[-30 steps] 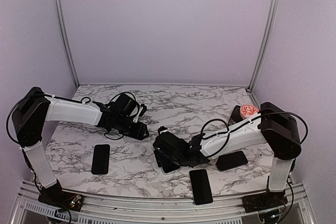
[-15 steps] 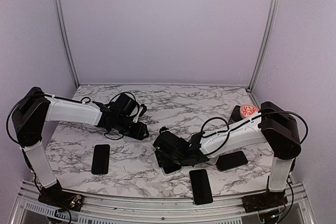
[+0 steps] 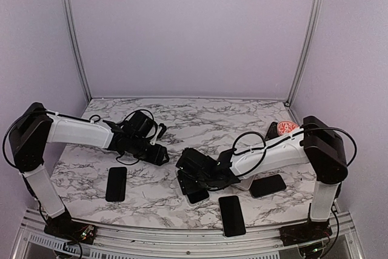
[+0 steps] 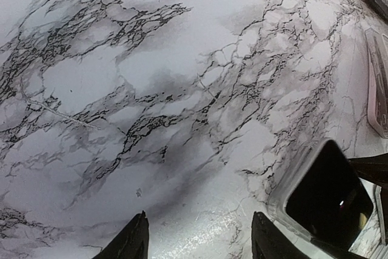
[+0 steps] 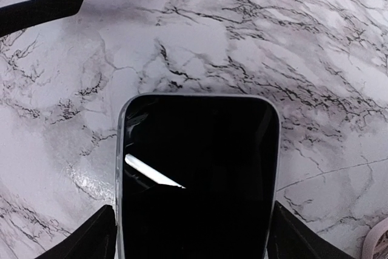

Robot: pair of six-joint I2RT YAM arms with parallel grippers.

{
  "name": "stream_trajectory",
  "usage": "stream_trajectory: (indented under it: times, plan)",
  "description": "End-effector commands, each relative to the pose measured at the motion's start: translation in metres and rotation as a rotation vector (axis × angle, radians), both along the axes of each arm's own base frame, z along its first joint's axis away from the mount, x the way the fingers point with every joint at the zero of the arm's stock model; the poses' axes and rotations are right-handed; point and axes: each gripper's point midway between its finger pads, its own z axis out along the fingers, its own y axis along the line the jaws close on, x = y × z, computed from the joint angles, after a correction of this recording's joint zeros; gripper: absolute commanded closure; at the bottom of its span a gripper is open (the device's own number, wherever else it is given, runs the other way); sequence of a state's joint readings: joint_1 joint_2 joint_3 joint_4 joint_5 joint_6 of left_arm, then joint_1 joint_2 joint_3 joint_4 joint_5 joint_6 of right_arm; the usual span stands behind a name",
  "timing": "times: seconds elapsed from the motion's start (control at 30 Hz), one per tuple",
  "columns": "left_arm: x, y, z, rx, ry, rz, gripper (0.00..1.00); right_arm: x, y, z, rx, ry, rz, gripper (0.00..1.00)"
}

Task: Put the phone into the phone case
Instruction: Install the phone into the phone case, then adjust the phone with the phone case at the center of the board.

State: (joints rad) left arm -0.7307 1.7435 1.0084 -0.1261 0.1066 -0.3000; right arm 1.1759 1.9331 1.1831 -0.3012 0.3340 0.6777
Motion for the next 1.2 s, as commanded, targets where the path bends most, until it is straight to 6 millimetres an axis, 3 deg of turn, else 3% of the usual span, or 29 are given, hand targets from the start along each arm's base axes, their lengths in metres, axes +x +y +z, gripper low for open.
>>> stream_trajectory:
  times: [0.0, 0.17, 0.23, 0.3, 0.37, 0.5, 0.67, 0.93, 1.17]
  plan:
    - [-0.007, 0.001, 0.015, -0.031, -0.023, -0.011, 0.42, -0.005, 0.014, 0.027, 0.057, 0.034, 0.068, 0.16]
    - [-0.025, 0.003, 0.015, -0.013, -0.038, -0.023, 0.4, -0.01, 0.012, 0.032, 0.062, 0.049, 0.093, 0.13]
    - [-0.035, 0.003, 0.015, -0.011, -0.037, -0.027, 0.4, -0.008, 0.008, 0.044, 0.057, 0.025, 0.093, 0.13]
    - [-0.05, -0.001, 0.013, -0.005, -0.042, -0.052, 0.42, -0.006, -0.001, 0.06, 0.074, 0.005, 0.086, 0.16]
    - [-0.068, -0.006, 0.009, 0.009, -0.049, -0.09, 0.49, -0.007, -0.015, 0.064, 0.094, 0.032, 0.082, 0.26]
    - [-0.099, -0.013, -0.005, 0.018, -0.036, -0.135, 0.61, -0.023, -0.036, 0.051, 0.133, 0.146, 0.108, 0.46]
    - [-0.123, -0.027, -0.013, 0.005, -0.016, -0.174, 0.66, -0.041, -0.052, 0.031, 0.091, 0.223, 0.134, 0.56]
    - [-0.141, -0.05, -0.035, 0.034, 0.025, -0.248, 0.69, -0.058, -0.043, 0.014, 0.144, 0.294, 0.204, 0.73]
    - [-0.151, -0.063, -0.042, 0.02, 0.035, -0.314, 0.74, -0.08, -0.035, -0.011, 0.136, 0.378, 0.231, 0.93]
